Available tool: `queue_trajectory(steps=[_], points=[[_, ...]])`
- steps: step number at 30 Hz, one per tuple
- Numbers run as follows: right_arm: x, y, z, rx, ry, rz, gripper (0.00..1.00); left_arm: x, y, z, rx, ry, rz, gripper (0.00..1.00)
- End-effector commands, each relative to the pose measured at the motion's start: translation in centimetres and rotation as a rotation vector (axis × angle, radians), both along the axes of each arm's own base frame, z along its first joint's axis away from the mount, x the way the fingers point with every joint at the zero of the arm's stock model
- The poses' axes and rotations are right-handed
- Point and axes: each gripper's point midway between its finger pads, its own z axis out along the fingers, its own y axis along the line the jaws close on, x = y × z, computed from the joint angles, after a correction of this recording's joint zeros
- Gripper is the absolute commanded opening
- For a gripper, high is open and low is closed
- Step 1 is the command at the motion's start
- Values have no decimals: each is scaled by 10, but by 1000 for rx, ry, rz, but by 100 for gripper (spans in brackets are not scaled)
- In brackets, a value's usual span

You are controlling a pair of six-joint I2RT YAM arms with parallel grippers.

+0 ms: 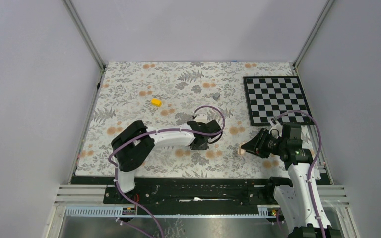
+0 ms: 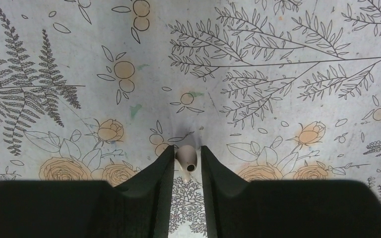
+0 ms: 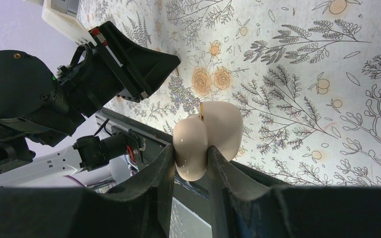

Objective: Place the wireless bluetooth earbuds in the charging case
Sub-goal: Pick up the earbud from the center of the board.

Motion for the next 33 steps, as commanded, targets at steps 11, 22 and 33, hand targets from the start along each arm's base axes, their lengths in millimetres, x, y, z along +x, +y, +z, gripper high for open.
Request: queue_trajectory(steps=[11, 22, 33], points=[[-1, 5, 6, 35, -17, 23, 0, 2, -6, 13, -28, -22, -4, 2], [-1, 11, 14, 87, -26, 38, 0, 30, -2, 70, -26, -213, -47, 0], [3, 30, 27, 310, -40, 41, 0, 57, -5, 201, -282, -606, -110, 0]])
